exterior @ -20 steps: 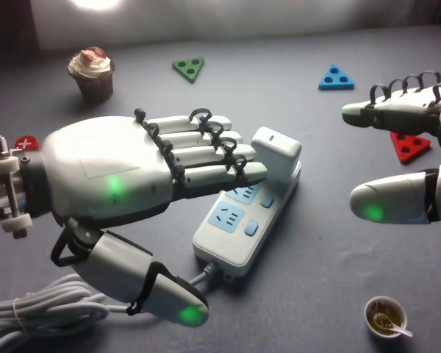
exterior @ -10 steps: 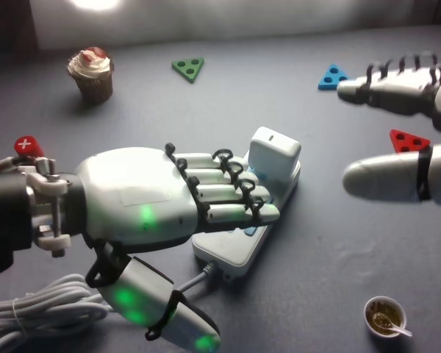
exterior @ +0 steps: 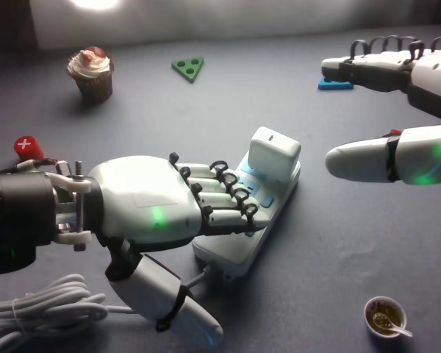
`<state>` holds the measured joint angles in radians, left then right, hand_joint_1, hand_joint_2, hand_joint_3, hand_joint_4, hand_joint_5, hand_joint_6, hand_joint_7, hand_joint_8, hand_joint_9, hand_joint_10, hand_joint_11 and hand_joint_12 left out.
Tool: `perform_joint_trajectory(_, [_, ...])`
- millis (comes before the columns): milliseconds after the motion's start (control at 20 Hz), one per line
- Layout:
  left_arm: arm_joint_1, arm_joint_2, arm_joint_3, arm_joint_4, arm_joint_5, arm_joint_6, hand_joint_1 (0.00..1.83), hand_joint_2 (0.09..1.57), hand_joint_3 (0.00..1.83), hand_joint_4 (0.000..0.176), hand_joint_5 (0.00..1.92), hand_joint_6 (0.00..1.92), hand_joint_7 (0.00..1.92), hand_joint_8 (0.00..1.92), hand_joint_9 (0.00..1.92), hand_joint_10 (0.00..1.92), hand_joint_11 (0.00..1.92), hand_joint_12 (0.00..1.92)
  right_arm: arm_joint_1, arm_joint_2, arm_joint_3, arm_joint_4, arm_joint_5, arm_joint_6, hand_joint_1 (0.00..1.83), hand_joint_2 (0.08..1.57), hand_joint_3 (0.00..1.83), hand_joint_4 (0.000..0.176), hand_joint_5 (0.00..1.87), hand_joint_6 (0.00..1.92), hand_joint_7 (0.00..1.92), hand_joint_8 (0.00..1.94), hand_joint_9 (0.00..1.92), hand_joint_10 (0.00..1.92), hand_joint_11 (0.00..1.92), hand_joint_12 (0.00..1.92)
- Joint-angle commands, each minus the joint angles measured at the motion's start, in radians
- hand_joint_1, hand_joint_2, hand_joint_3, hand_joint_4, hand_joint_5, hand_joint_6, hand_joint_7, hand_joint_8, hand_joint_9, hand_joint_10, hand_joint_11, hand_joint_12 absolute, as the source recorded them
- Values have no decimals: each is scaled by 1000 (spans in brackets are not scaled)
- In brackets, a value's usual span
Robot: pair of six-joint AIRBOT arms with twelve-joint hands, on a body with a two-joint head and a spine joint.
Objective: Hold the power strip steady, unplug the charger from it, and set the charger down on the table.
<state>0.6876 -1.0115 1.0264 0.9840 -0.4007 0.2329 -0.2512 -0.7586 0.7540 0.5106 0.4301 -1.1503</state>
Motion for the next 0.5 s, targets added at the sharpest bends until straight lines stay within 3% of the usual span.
perform_joint_trajectory(0, [-17,-10,1,-3,-69,-28,0,928,4,0,78,8,82,6,71,8,41,56,19,0,2,-16,130,-7,474,1013,3,0,185,9,191,7,186,8,185,57])
perform_joint_trajectory(100, [-23,-19,13,56,-61,-86,0,921,0,0,62,0,70,0,58,1,30,51,33,-26,13,45,139,-22,562,1018,2,0,175,3,184,2,183,4,196,60])
perform_joint_trajectory(250, [-24,-21,18,82,-60,-96,0,930,4,0,82,8,94,9,79,9,49,57,44,-49,23,127,153,-32,758,1010,0,0,157,0,169,0,184,2,219,69])
perform_joint_trajectory(450, [-26,-30,19,121,-48,-121,0,934,3,0,72,6,76,4,65,3,46,54,46,-75,37,205,171,-48,828,1060,13,0,81,0,102,0,130,0,179,52])
